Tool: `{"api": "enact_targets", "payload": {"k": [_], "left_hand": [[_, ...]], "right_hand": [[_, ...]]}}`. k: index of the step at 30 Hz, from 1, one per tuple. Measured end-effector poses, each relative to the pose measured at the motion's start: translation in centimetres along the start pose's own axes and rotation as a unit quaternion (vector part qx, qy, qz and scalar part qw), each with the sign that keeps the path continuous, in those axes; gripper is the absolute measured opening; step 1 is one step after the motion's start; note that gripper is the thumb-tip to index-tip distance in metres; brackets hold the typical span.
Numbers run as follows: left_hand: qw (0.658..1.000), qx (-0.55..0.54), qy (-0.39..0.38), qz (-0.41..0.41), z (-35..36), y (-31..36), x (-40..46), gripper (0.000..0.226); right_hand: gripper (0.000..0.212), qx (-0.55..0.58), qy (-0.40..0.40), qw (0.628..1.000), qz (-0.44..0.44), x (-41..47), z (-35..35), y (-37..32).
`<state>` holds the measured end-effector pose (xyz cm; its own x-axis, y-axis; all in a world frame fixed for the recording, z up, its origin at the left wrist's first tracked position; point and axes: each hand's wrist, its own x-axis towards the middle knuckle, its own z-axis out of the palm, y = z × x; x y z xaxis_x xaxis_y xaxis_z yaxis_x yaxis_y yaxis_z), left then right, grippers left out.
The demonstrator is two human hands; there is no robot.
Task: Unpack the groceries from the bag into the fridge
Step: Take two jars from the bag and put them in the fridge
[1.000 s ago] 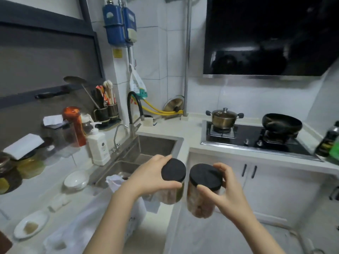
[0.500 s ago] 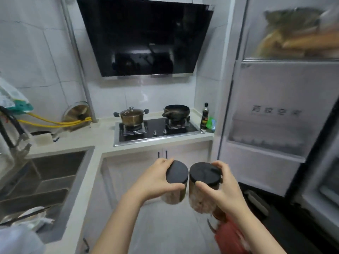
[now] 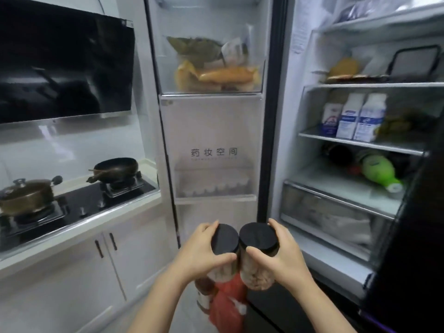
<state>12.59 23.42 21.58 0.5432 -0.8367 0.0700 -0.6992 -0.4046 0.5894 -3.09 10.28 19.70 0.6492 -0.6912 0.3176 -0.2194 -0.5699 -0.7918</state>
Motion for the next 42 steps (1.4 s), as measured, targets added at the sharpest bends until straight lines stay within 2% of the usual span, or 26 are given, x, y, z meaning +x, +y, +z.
{"api": "enact_targets", "payload": {"k": [3,7,12,19,27,34,42], "left_hand": [[0.999,0.006,-0.022,0.045,0.8,1.5,2.3,0.102],[0.993,0.005,-0.041,0.108,1.3,3.4,5.2,0.102],[0.982,0.004,-0.046,0.183,1.3,6.1,8.7,0.1],[0.964,-0.009,-0.061,0.257,0.5,10.0,13.0,0.098],[0.952,-0.046,-0.035,0.299,-0.9,14.8,16.9,0.096],[0.954,-0.073,-0.011,0.29,-0.3,18.2,19.7,0.093],[0.942,-0.108,0.042,0.315,-1.0,24.3,24.4,0.091]], "right_hand": [[0.088,-0.022,0.037,0.999,0.026,0.2,-2.0,0.5],[0.097,-0.053,0.1,0.992,0.052,0.5,-4.0,0.3],[0.086,-0.086,0.171,0.979,0.073,1.4,-6.2,-0.1],[0.087,-0.117,0.262,0.953,0.095,3.2,-9.0,-1.6],[0.083,-0.153,0.314,0.934,0.077,7.0,-12.6,-3.3],[0.077,-0.161,0.359,0.917,0.063,10.6,-14.9,-2.4],[0.066,-0.165,0.426,0.89,0.003,14.9,-19.5,-2.6]]}}
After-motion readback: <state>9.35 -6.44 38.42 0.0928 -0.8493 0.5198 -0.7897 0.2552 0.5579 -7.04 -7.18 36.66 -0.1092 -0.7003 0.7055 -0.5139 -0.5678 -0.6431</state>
